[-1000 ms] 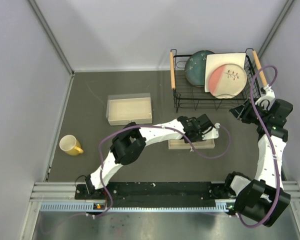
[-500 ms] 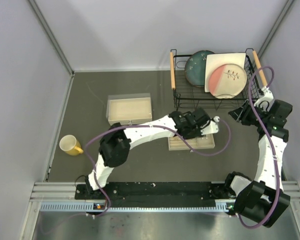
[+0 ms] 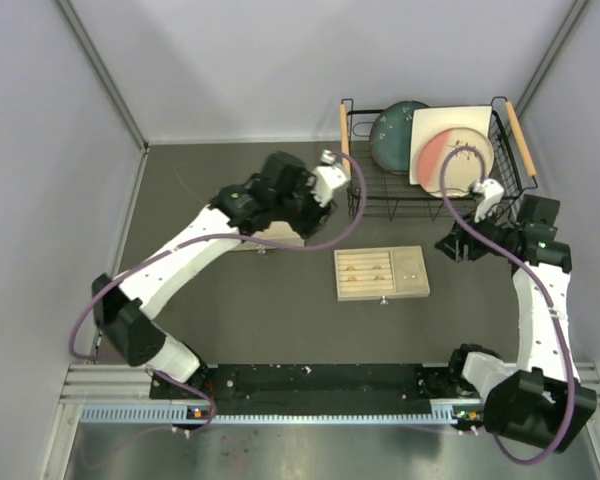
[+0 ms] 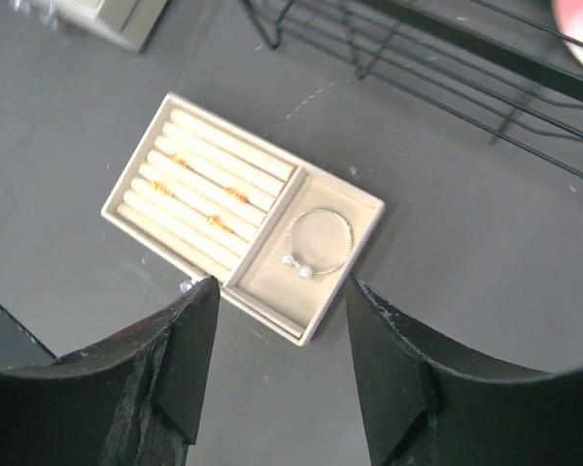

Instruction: Organize the mixed jewelry

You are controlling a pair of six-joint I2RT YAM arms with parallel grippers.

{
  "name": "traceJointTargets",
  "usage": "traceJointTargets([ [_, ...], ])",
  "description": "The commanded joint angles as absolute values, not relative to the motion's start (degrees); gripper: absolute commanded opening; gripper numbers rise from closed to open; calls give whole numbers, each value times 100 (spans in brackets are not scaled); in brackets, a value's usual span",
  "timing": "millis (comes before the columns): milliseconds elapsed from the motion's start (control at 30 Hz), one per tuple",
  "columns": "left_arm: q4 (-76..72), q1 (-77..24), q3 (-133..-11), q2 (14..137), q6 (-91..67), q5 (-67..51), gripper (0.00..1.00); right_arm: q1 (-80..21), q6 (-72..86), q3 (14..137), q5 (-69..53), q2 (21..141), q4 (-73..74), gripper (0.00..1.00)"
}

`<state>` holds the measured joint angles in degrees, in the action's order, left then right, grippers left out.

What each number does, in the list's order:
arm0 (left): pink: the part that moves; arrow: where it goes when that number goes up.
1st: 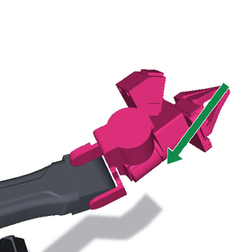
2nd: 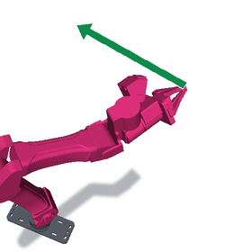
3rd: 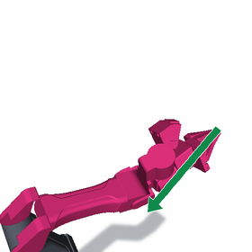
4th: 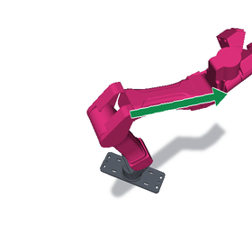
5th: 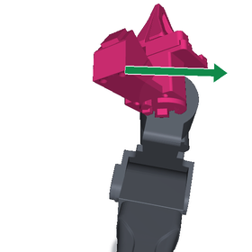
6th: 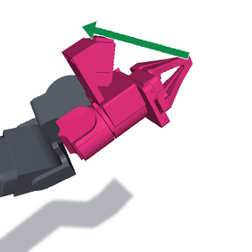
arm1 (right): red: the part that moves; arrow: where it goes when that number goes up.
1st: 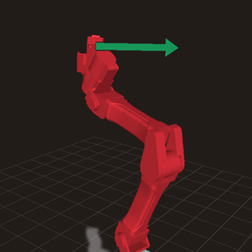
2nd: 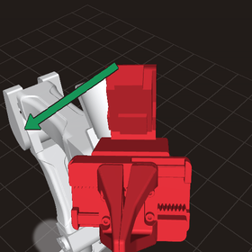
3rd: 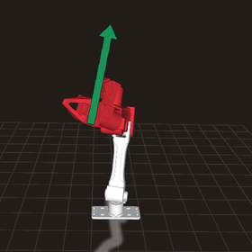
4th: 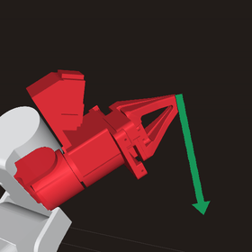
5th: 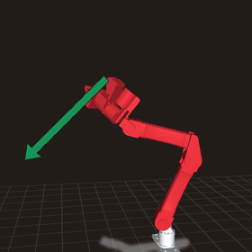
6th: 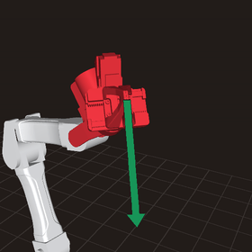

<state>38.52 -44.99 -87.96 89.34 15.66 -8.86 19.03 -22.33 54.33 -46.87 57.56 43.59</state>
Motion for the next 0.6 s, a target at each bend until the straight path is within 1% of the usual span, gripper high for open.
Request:
traceJointTargets([
  [0, 3507, -3834, -8377, 8122, 1142, -1670, 52, 1031, -3357, 5283, -4176, 5704, 4729, 57],
  [133, 3437, -3332, -7964, 7674, 968, -1801, 55, 300, -3831, 5019, -3596, 5669, 4772, 60],
  [167, 3393, -3105, -7911, 7551, 923, -2002, 57, 142, -3884, 4923, -3377, 5669, 4790, 60],
  [267, 3401, -2657, -7796, 7436, 774, -2258, 61, -377, -4086, 4764, -3077, 5704, 4799, 66],
  [300, 3419, -2541, -7787, 7427, 739, -2511, 61, -465, -4183, 4738, -3015, 5730, 4799, 67],
  [367, 3506, -2226, -7805, 7462, 642, -2715, 67, -816, -4289, 4676, -2779, 5792, 4816, 67],
  [467, 3577, -1856, -7884, 7541, 484, -3076, 69, -1343, -4412, 4641, -2470, 6055, 4852, 66],
  [567, 3656, -1671, -7963, 7585, 448, -3041, 69, -1764, -4474, 4605, -2294, 6327, 4808, 63],
])
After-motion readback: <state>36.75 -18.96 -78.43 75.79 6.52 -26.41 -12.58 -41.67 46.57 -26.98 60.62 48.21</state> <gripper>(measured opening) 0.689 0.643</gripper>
